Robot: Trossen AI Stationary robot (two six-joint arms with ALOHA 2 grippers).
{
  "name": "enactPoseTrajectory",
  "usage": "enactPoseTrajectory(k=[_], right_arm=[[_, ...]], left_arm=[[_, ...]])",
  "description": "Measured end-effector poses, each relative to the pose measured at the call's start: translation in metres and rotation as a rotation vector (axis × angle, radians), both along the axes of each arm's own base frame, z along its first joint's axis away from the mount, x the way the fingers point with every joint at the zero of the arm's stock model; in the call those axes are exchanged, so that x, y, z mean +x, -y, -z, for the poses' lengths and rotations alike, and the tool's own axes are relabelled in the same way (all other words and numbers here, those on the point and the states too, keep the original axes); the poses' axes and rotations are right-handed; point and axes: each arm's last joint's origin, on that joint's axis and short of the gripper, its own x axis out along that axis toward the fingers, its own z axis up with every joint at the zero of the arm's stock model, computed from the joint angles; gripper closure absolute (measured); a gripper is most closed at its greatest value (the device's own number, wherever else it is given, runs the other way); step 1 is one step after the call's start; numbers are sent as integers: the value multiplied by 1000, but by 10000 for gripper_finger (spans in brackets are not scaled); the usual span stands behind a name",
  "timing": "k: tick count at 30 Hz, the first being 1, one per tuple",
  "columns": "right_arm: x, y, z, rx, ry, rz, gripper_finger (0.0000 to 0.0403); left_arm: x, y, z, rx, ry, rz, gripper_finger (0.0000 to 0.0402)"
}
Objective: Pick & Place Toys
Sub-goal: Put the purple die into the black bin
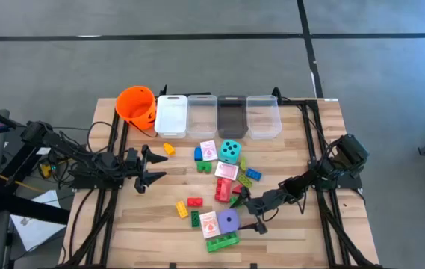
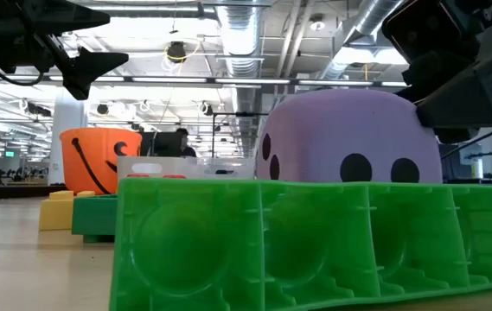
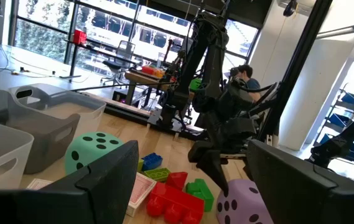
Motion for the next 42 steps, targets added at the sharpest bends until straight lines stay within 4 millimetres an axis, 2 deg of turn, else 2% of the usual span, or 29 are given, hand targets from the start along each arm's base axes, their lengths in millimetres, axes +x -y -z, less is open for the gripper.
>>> enactPoseTrajectory(k=[7,13,19,25,29,36,39,42], right_arm=[[1,3,0,51,-20,36,10],[7,8,-3,58,-9,104,48],[18,1,-14,32,59,106,94],[25,1,-23,18,102,167,92],[25,7,-42,15,174,293,92],[17,38,-96,-102,352,597,92],[13,62,-118,-194,412,744,92],[10,95,-133,-277,420,905,92]], left_arm=[[0,0,0,0,0,0,108],[0,0,0,0,0,0,108],[0,0,0,0,0,0,108],[0,0,0,0,0,0,108],[0,0,0,0,0,0,108],[0,0,0,3,0,0,108],[0,0,0,3,0,0,108],[0,0,0,3,1,0,108]])
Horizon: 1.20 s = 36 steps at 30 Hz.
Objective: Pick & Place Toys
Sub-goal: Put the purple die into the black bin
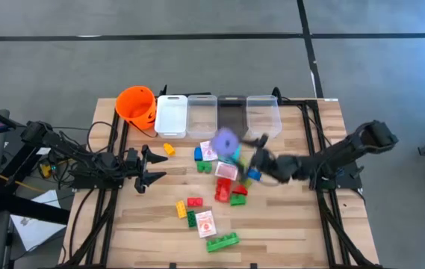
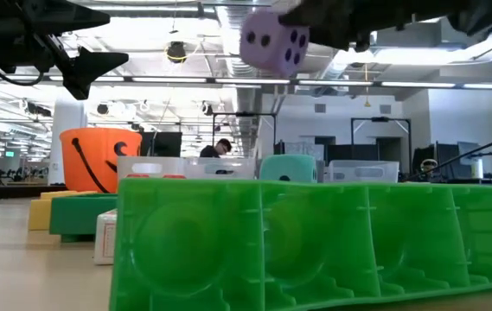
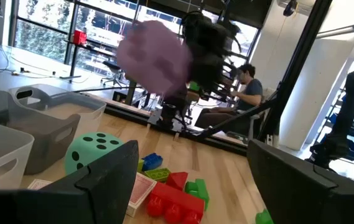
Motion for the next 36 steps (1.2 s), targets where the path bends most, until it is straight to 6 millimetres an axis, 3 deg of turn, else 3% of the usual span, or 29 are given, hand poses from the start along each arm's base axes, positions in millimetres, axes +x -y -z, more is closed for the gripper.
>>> enactPoseTrajectory(k=[4,9,18,26,36], right_arm=[[-4,45,-7,29,-2,118,92],[-4,79,-5,150,26,-7,92],[-2,85,0,63,-74,-183,92],[-3,90,1,34,-115,-441,92],[-4,95,5,69,-136,-442,92]], left_arm=[[0,0,0,0,0,0,108],[0,0,0,0,0,0,108],[0,0,0,0,-1,0,108],[0,0,0,0,-1,0,108],[0,0,0,5,0,-1,108]])
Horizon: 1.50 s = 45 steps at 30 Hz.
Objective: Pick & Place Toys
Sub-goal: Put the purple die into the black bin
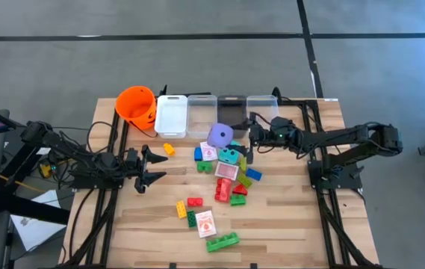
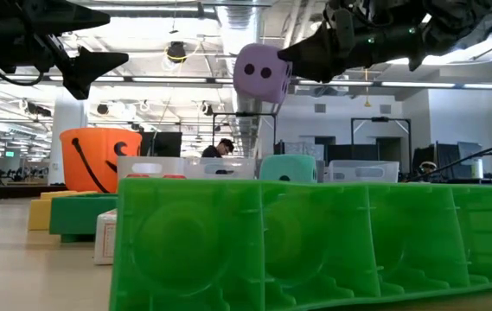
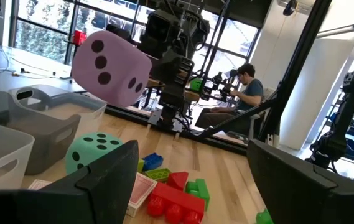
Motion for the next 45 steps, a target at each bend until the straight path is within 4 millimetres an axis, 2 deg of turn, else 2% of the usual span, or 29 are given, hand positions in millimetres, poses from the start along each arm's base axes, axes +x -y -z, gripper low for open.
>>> enactPoseTrajectory(k=[18,22,29,36,39,45], right_arm=[[-4,17,1,34,-1,75,92],[-5,22,1,27,-1,146,92],[-16,52,0,25,16,505,92],[-31,82,4,128,12,588,91],[-35,89,5,135,3,570,80],[-39,95,5,129,-3,508,20]], left_arm=[[0,0,0,0,0,0,108],[0,0,0,0,0,0,108],[0,0,0,-1,0,0,108],[0,0,0,0,0,0,108],[0,0,0,0,0,0,108],[0,0,0,-1,0,0,108]])
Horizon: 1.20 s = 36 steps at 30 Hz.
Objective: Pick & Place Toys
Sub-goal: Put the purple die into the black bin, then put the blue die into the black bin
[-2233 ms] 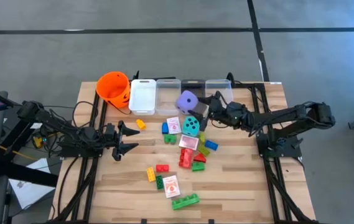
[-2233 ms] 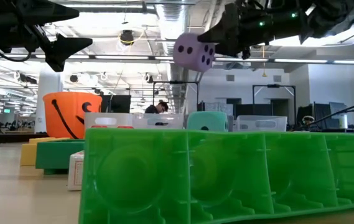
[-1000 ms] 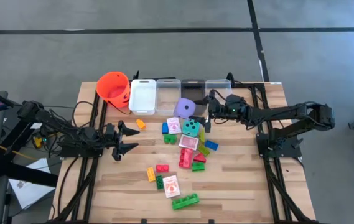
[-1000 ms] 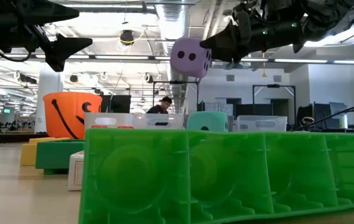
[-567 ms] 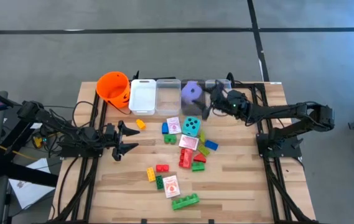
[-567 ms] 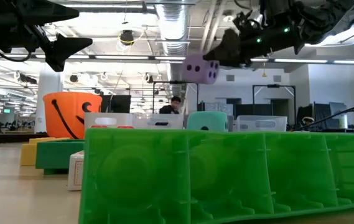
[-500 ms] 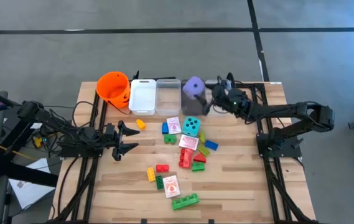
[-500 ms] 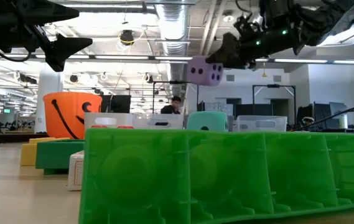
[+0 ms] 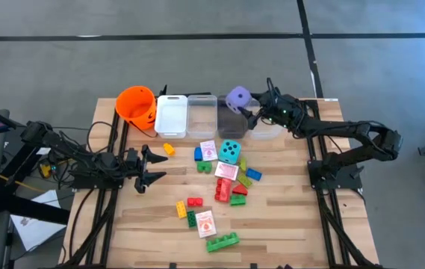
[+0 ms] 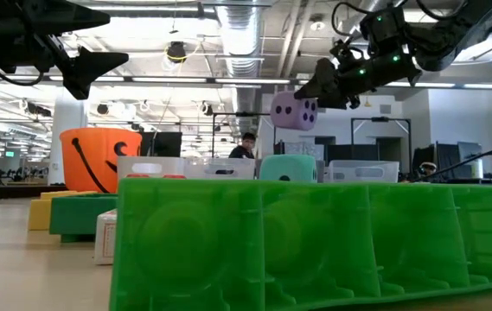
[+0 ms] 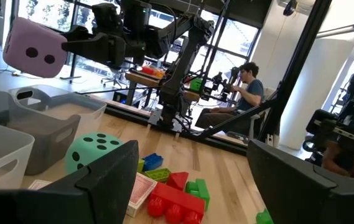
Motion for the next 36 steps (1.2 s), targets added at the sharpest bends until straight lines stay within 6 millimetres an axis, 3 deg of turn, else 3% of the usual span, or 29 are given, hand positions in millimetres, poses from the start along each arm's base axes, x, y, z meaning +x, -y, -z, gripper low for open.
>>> enactPoseTrajectory(k=[10,17,23,36], right_arm=[[2,-3,0,-45,-34,-23,14],[11,-18,0,126,79,-58,10],[24,-50,5,289,88,-238,10],[40,-117,8,371,37,-472,10]], left_arm=[[0,0,0,0,0,0,108],[0,0,0,0,0,0,108],[0,0,0,0,0,1,108],[0,0,0,0,0,1,108]])
